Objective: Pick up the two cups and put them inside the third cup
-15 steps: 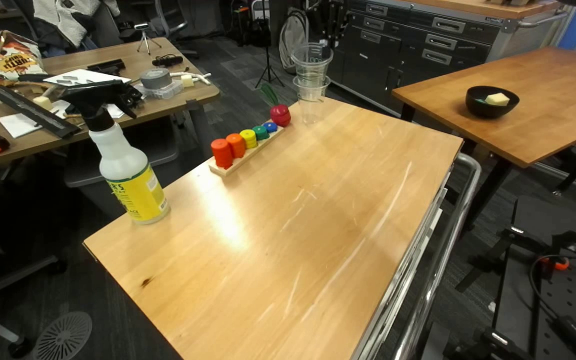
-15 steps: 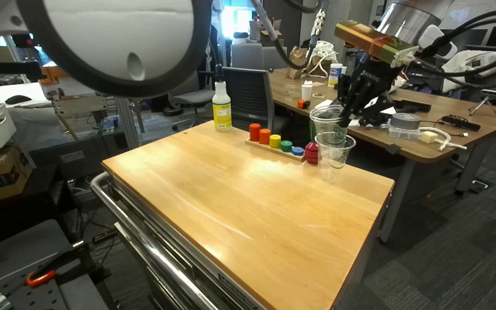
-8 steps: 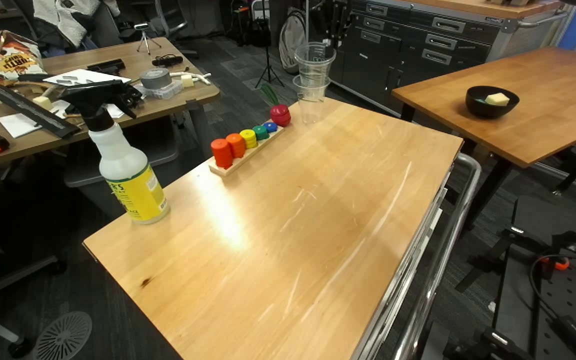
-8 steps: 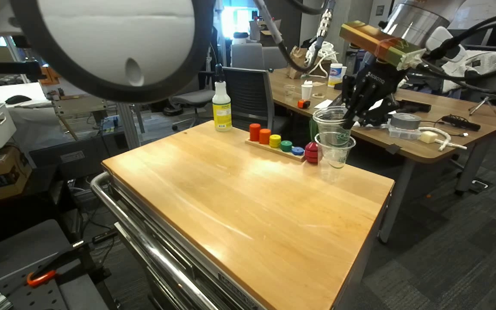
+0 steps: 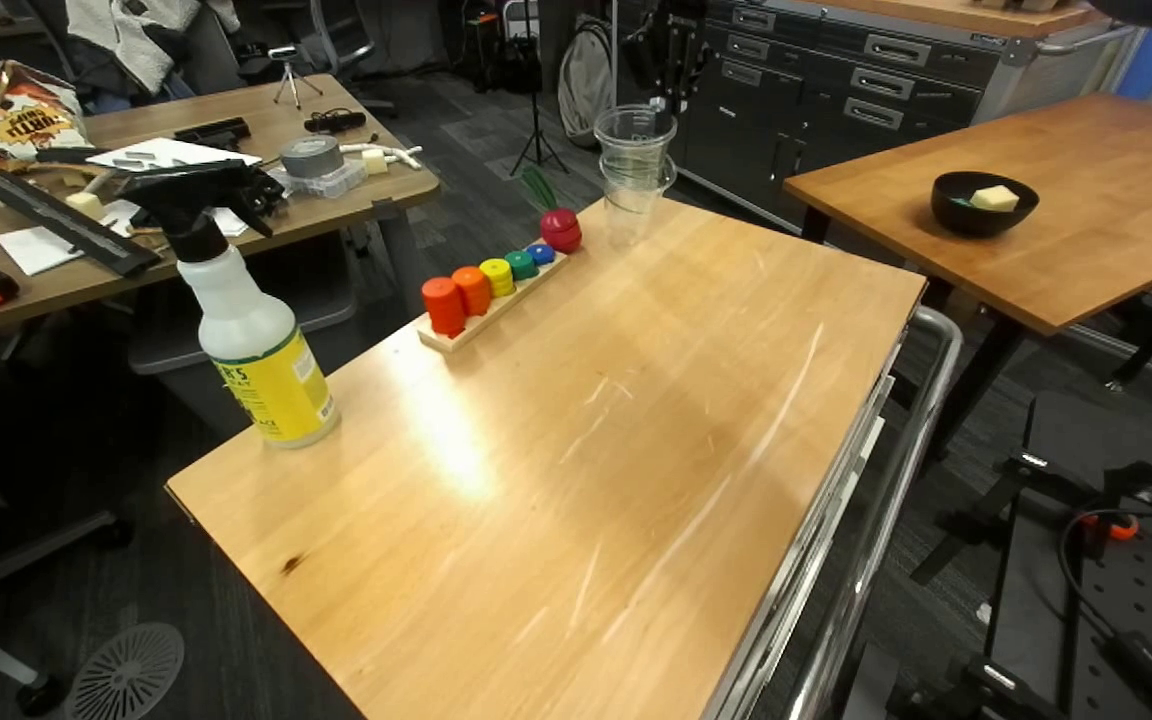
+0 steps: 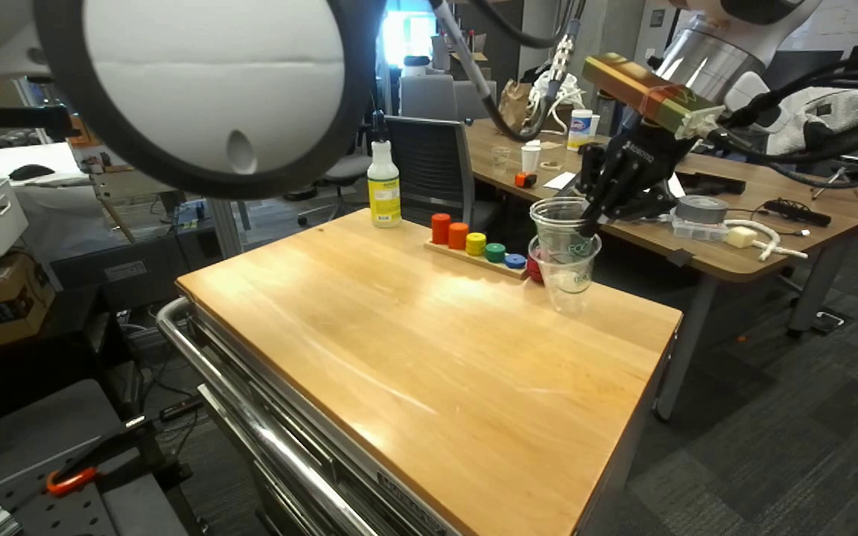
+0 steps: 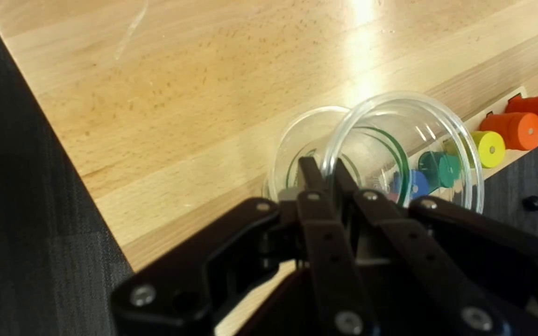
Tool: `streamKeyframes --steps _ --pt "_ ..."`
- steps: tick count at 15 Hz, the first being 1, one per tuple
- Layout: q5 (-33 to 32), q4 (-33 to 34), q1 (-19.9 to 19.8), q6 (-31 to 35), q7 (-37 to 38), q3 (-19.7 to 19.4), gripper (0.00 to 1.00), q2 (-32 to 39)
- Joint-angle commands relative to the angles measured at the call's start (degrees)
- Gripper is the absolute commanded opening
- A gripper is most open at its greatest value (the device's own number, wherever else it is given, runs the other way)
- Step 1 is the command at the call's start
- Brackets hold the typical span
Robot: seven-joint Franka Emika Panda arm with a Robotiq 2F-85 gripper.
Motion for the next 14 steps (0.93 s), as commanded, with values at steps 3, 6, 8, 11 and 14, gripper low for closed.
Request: streamKeyframes --steps 3,6,8,11,14 --pt "0.4 2.1 0.0 -1.0 2.1 0.5 0.41 0.8" --pt "0.1 1.6 0.0 -0.7 1.8 0.4 0.64 0.4" --pt "0.0 1.5 0.0 -0.7 1.8 0.3 0.79 0.3" --pt "-0.5 1.2 0.0 -1.2 1.8 -0.1 0.99 -0.2" --pt "-2.9 0.3 0.5 -3.8 0.6 -1.3 1.0 -2.4"
